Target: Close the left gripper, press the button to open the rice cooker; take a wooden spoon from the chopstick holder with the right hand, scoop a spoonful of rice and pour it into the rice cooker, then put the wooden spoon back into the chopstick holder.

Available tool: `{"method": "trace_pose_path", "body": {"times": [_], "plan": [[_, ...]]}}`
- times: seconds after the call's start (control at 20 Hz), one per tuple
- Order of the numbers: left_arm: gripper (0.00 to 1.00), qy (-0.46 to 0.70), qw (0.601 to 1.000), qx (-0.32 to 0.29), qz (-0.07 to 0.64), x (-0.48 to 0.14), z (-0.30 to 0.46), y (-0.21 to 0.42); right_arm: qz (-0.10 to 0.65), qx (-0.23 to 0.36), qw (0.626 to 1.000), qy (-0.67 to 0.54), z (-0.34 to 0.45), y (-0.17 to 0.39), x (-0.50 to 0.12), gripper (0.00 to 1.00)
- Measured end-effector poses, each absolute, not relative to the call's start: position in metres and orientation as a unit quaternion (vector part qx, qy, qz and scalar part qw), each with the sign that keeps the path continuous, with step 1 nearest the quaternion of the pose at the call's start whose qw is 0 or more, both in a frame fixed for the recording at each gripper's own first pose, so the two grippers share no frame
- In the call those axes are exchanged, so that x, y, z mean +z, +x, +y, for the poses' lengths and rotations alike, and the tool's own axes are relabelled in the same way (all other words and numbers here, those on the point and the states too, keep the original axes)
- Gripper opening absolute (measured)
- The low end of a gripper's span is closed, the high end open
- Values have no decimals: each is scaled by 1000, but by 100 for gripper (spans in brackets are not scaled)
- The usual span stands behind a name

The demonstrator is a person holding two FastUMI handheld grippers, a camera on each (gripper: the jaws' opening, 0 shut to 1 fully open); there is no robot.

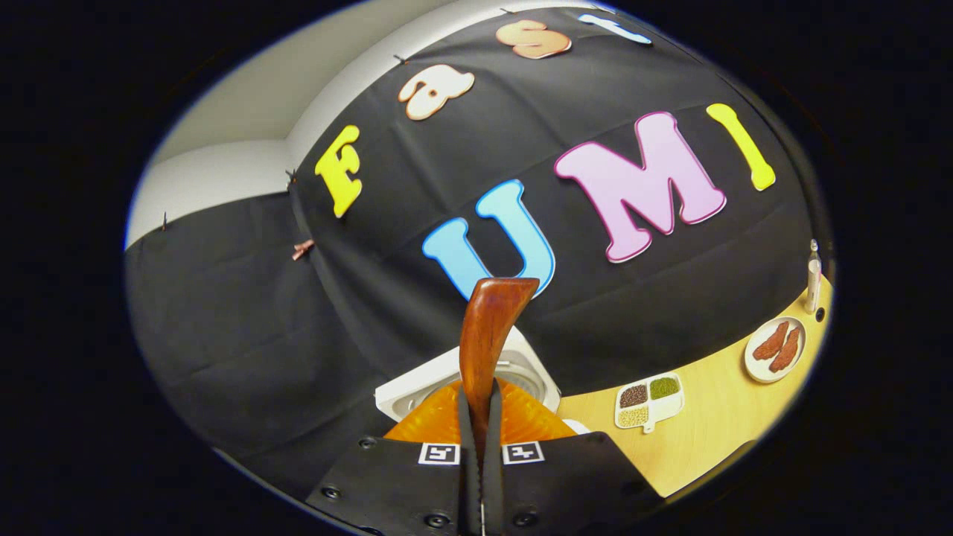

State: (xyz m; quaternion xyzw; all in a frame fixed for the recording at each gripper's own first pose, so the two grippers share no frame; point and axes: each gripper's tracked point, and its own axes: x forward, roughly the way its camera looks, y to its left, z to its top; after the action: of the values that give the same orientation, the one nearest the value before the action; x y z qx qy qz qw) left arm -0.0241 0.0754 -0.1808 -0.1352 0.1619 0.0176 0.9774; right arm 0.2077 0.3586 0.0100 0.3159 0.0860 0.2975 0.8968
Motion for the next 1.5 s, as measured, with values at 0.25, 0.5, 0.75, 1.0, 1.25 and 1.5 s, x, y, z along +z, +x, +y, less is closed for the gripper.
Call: {"method": "trace_pose_path", "body": {"times": [0.25, 0.5, 0.75, 1.0, 1.25, 1.5], "plan": [[94, -133, 978, 1, 158, -170, 51, -22, 41, 253, 913, 318, 258, 203, 38, 6], [94, -122, 980, -13, 154, -162, 25, -18, 24, 212, 933, 289, 160, 196, 30, 6], [94, -113, 981, -23, 154, -157, 1, -11, 44, 174, 949, 261, 80, 195, -17, 6], [94, -111, 981, -20, 155, -148, -21, -5, 71, 119, 966, 217, 5, 208, -86, 11], [94, -102, 981, -18, 166, -148, -46, 0, 115, 83, 973, 184, -47, 224, -165, 6], [94, -90, 980, -13, 179, -148, -64, 5, 153, 87, 968, 176, -54, 247, -233, 6]]}}
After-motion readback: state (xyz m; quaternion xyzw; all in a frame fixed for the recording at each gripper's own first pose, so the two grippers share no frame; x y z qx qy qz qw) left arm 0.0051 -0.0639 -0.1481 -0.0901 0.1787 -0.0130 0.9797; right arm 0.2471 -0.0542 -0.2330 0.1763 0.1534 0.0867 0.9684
